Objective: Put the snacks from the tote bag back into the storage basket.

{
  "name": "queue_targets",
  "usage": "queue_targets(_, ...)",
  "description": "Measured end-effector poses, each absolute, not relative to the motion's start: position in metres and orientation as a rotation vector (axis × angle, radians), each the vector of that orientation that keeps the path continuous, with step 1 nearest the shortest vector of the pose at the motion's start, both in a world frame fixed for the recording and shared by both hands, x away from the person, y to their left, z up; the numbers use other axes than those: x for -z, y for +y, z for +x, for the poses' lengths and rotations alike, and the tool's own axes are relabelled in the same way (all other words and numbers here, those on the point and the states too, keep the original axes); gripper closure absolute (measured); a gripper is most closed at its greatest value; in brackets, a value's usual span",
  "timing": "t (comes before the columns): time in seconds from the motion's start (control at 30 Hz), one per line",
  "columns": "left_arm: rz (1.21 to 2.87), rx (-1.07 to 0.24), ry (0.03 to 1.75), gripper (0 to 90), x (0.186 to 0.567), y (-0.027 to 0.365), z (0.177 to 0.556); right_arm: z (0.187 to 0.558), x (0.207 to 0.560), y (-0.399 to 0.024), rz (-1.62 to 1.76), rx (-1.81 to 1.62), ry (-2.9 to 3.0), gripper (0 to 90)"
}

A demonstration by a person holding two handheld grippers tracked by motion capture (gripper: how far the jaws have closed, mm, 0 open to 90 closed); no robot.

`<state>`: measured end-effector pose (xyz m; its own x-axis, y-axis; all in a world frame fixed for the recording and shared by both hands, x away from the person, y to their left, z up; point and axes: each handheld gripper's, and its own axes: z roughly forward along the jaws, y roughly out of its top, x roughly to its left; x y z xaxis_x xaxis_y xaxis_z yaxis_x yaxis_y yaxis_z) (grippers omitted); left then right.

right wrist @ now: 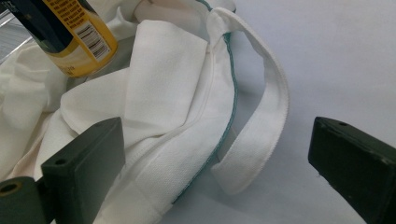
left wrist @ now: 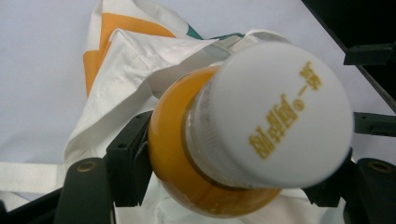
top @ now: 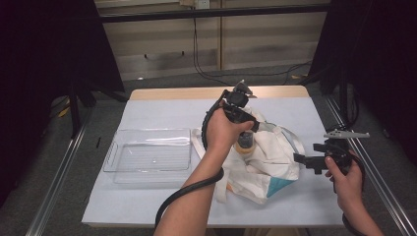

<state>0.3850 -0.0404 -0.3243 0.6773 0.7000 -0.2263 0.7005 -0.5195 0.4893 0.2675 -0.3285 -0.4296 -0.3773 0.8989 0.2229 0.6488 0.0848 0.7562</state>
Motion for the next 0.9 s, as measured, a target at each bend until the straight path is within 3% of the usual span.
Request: queue_targets(0.9,2.357,0.047,1.131,30.1,0.300,-0.011,0.388,0.269,0.428,-0.325,1.528,-1.179,2.099,3.1)
